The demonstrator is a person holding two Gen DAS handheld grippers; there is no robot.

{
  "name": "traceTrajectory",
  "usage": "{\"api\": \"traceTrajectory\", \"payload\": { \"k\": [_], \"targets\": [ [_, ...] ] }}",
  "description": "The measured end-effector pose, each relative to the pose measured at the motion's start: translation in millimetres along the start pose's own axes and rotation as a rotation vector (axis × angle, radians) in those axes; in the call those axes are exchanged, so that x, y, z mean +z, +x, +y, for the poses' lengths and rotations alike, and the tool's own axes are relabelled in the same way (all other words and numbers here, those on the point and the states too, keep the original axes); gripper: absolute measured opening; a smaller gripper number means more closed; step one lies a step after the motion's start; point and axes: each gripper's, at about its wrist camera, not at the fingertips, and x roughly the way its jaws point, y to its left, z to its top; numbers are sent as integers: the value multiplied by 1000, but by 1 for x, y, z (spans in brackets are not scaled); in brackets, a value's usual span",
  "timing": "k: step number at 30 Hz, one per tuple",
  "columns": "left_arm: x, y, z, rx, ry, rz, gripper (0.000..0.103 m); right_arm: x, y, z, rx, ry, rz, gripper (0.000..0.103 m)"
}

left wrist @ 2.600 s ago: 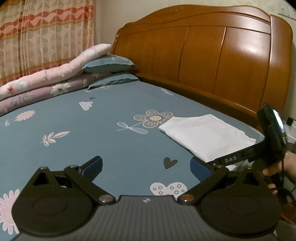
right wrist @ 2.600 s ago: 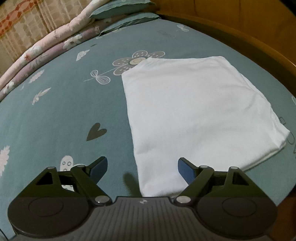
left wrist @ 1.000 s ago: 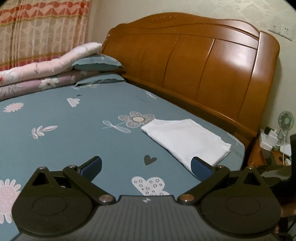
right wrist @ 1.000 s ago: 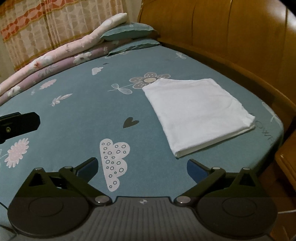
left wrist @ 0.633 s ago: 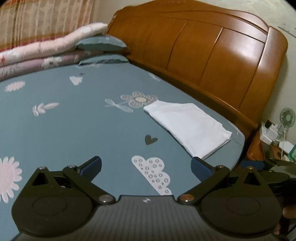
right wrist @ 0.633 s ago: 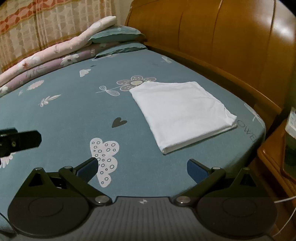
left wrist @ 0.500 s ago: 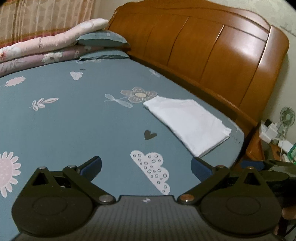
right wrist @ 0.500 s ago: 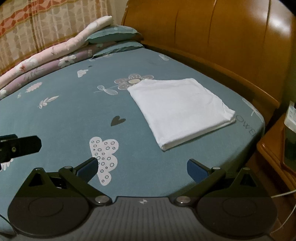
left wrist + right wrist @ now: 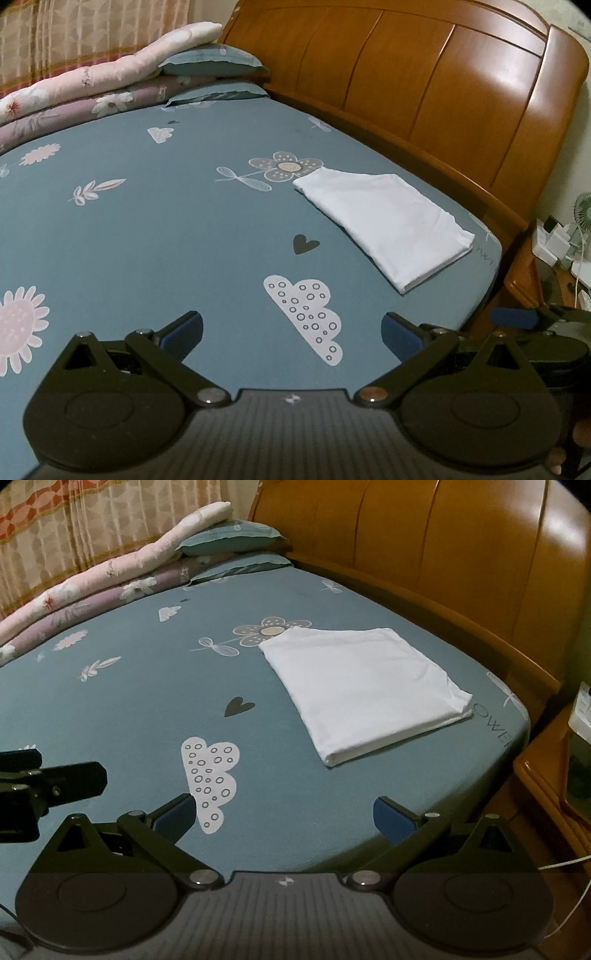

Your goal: Fold clothes

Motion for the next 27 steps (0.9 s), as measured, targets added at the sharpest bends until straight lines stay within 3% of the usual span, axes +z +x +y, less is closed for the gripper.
{"api": "traceTrajectory", "payload": {
  "k": [27],
  "targets": [
    [-2,3,-7,19,10,28,102,-2,2,-11,27,52,4,103]
  ]
}}
